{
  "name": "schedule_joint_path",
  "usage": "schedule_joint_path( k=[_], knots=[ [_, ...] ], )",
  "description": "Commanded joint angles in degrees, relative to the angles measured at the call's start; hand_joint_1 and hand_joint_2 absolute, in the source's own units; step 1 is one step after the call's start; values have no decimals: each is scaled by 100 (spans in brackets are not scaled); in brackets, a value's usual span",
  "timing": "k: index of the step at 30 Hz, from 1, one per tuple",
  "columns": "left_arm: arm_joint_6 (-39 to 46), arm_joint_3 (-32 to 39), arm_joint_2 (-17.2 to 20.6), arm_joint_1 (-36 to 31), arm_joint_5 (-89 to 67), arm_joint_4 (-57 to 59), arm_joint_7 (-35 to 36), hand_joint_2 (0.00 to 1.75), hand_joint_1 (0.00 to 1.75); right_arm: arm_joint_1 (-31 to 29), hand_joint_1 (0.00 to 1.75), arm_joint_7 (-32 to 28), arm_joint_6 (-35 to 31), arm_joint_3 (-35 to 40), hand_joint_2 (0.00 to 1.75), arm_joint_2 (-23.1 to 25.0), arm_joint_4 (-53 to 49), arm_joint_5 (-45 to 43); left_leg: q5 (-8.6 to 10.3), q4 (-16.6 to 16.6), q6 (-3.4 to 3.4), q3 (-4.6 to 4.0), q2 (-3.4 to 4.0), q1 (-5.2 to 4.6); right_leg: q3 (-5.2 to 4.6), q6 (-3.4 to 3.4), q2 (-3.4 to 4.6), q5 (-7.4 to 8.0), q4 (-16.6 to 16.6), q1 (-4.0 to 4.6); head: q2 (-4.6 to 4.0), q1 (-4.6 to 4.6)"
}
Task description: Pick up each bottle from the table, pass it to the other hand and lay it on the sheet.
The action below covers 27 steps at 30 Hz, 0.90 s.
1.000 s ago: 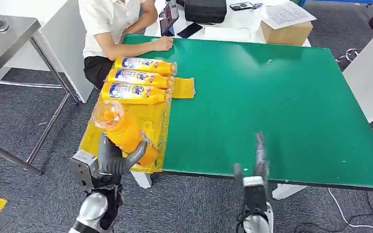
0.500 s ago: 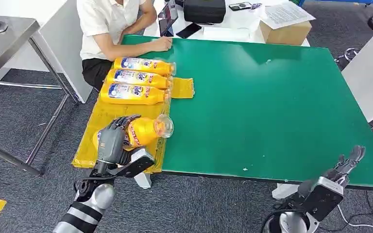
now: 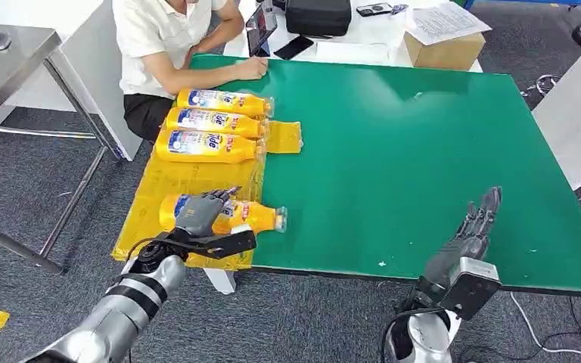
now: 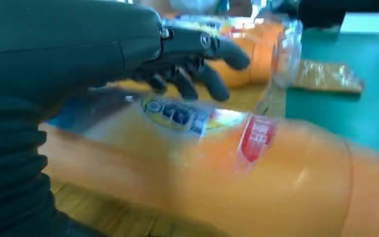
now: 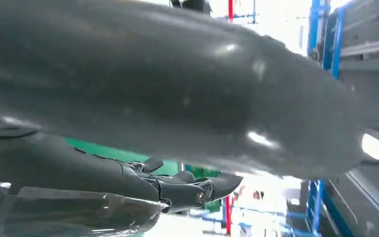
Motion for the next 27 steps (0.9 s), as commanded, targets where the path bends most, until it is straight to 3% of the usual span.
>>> schedule_joint_path(
  k=[1, 4, 8, 12, 14, 18, 19, 21, 25, 27],
  knots=[
    [-291, 62, -154, -673, 273, 1298, -130, 175, 0, -303, 0, 4, 133, 254, 0, -58, 808, -2, -10, -2, -9, 28, -2, 9, 30, -10, 2, -9, -6, 9, 0, 2],
    [-291, 62, -154, -673, 273, 1298, -130, 175, 0, -303, 0, 4, 133, 254, 0, -58, 808, -2, -12, -7, -10, 39, 1, 5, 38, -12, 10, -10, -5, 5, 0, 2],
    [-1051, 188, -200, -719, 671, 1296, -176, 175, 0, -289, 0, 4, 92, 255, 0, -92, 894, 4, -16, -7, -13, 50, 0, 7, 49, -15, 9, -15, -6, 6, 0, 2],
    [-994, 89, -220, -592, 725, 923, -324, 175, 0, -245, 0, 4, 92, 259, 0, -115, 883, -9, -17, -5, -12, 53, -2, 6, 54, -15, 8, -16, -5, 5, 0, 2],
    [-461, 150, -298, -182, 1003, 52, -799, 175, 0, -167, 0, 4, -26, 299, 0, -151, 768, 55, -6, -7, -6, 33, -5, 2, 34, -9, 5, -6, -6, 2, 0, 4],
    [81, 68, -562, 1447, 2734, -3069, -1264, 175, 0, 155, 0, 4, -447, 354, 0, -224, 414, 137, -23, -11, -11, 67, -8, 3, 68, -15, 2, -24, -10, 3, 0, 0],
    [195, 9, -602, 1668, 2977, -3422, -1341, 175, 0, 208, 0, 4, -456, 342, 0, -225, 375, 116, -19, -1, -8, 41, -7, 3, 42, -10, 0, -19, -4, 3, 0, 0],
    [639, -70, -789, 2139, 3539, -4078, -1601, 175, 0, 318, 0, 4, -552, 370, 0, -249, 316, 177, -30, -4, -7, 56, -5, 0, 57, -10, 3, -30, -5, 0, 0, 2],
    [639, -70, -789, 2139, 3539, -4078, -1601, 175, 0, 318, 0, 4, -552, 370, 0, -249, 316, 177, -41, 2, -6, 46, 3, -1, 44, -12, 8, -36, 1, 0, 0, 2],
    [1330, -161, -830, 2278, 3630, -4238, -1981, 175, 0, 316, 0, 4, -627, 428, 0, -246, 326, 212, -43, -2, -7, 32, -1, 0, 32, -6, 3, -35, -6, 2, 0, 2]
  ],
)
